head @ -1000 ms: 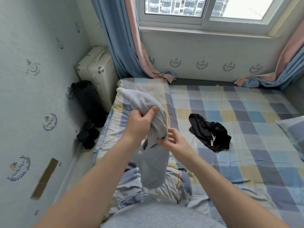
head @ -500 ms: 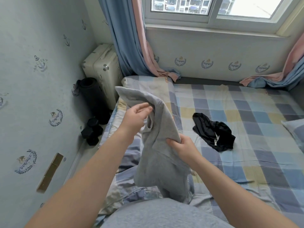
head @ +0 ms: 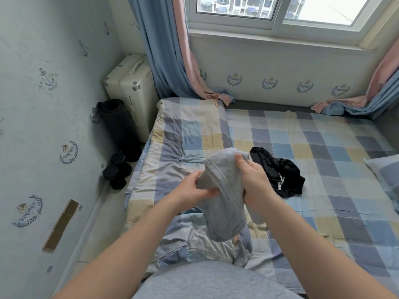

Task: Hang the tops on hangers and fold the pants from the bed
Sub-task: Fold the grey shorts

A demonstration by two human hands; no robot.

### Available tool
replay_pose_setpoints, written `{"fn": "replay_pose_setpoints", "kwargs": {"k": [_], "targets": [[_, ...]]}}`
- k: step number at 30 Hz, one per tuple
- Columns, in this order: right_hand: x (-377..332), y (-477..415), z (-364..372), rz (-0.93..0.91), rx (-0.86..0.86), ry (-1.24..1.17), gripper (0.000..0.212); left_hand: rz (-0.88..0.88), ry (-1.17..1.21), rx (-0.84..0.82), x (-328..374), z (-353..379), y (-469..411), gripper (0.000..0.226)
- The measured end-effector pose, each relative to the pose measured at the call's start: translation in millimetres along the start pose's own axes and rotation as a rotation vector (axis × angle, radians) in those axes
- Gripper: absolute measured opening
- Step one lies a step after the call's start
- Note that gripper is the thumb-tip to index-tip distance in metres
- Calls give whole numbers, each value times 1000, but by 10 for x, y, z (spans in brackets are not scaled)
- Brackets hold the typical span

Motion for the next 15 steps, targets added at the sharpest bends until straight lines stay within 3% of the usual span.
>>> {"fn": "replay_pose_setpoints", "kwargs": {"k": [5, 7, 11, 15], "targets": [[-32, 2, 45, 22, -10, -85, 33, 246, -241, 125, 115, 93, 41, 71], [-24, 21, 64, 32, -6, -118, 34, 331, -216, 109, 186, 143, 83, 63], [-1, 72, 131, 60, -63, -218, 38, 232, 142, -129, 232, 212, 143, 37], [9, 61, 161, 93, -66, -257, 37, 216, 86, -19, 205, 235, 104, 15]]}}
Point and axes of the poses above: each hand's wrist, its own y-axis away from the middle knuckle, its own z-axis out of the palm, x = y × z, the point moved 2 cm from there along -y, towards the middle knuckle, and after that the axes turned 14 degrees about y, right-handed, at the moved point
